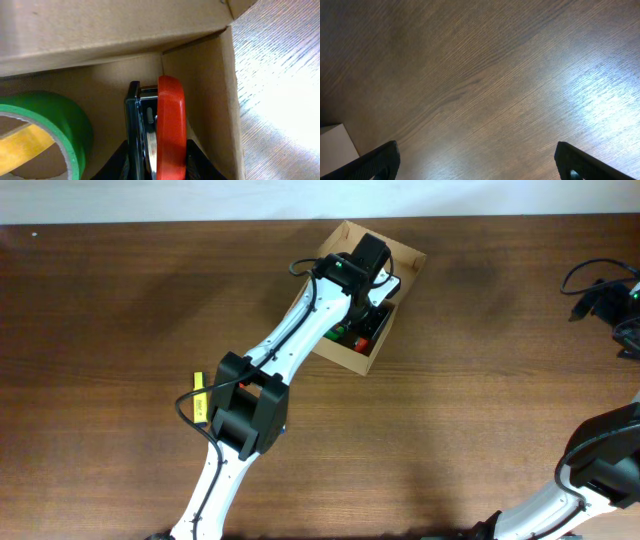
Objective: Pack container
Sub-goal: 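Lower the stapler into the box beside the tape rolls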
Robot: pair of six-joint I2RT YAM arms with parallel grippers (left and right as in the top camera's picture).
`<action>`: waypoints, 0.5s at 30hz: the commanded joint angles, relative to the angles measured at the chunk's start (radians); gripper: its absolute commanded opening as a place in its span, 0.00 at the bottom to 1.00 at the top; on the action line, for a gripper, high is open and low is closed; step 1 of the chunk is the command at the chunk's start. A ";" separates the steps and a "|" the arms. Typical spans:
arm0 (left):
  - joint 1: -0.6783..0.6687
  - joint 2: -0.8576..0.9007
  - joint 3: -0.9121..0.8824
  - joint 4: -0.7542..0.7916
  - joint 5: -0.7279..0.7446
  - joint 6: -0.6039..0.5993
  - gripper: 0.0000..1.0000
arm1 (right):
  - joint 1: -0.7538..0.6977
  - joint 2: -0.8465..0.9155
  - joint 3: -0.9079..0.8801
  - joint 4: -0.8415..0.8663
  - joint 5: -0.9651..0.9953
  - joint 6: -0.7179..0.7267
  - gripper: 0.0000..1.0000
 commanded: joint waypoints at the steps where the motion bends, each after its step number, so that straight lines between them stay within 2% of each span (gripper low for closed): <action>1: -0.002 0.001 0.018 0.002 -0.023 -0.011 0.31 | 0.002 0.011 -0.009 0.003 -0.002 -0.008 1.00; 5: -0.001 0.001 0.018 0.002 -0.024 -0.011 0.31 | 0.002 0.011 -0.009 0.003 -0.002 -0.008 0.99; 12: -0.001 0.002 0.018 0.002 -0.036 -0.011 0.40 | 0.002 0.011 -0.009 0.003 -0.002 -0.008 0.99; 13: -0.001 0.004 0.018 0.002 -0.036 -0.011 0.39 | 0.002 0.011 -0.009 0.003 -0.002 -0.008 0.99; 15: 0.001 0.010 0.018 0.002 -0.036 -0.011 0.27 | 0.002 0.011 -0.009 0.003 -0.002 -0.008 0.99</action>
